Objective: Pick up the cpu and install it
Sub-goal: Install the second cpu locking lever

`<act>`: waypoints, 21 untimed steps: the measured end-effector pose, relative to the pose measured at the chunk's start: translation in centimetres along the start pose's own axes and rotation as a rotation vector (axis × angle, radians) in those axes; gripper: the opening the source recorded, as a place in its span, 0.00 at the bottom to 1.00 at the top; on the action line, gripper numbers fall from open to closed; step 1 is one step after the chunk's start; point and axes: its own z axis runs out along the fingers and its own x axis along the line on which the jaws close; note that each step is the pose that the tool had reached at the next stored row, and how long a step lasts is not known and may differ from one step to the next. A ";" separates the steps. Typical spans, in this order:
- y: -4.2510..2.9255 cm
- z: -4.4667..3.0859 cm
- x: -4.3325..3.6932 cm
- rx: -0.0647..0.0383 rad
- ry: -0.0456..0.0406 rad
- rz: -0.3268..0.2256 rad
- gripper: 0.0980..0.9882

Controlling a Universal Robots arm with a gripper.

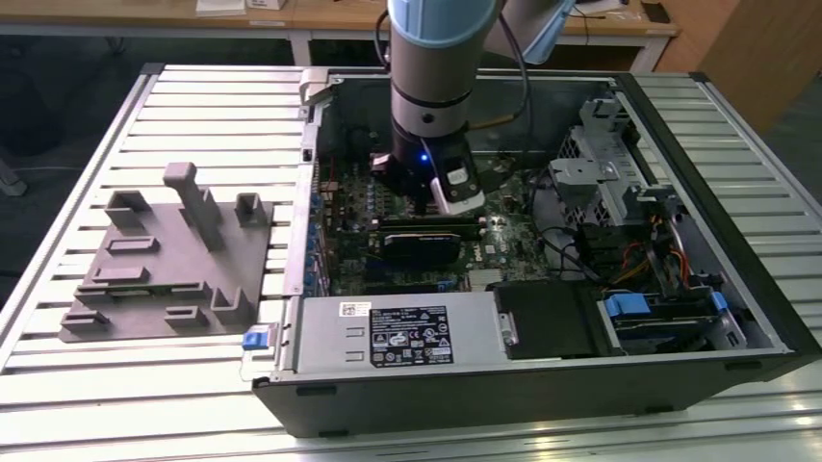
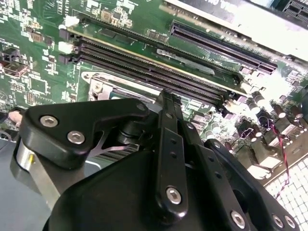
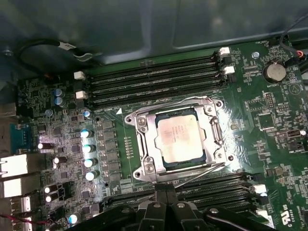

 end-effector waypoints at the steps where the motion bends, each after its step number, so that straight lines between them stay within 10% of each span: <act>1: -0.08 0.05 0.00 -0.003 0.0007 0.000 0.01; 13: -0.37 0.72 0.15 -0.012 0.0025 0.000 0.01; 21: -0.95 1.21 0.48 -0.045 0.0087 0.001 0.01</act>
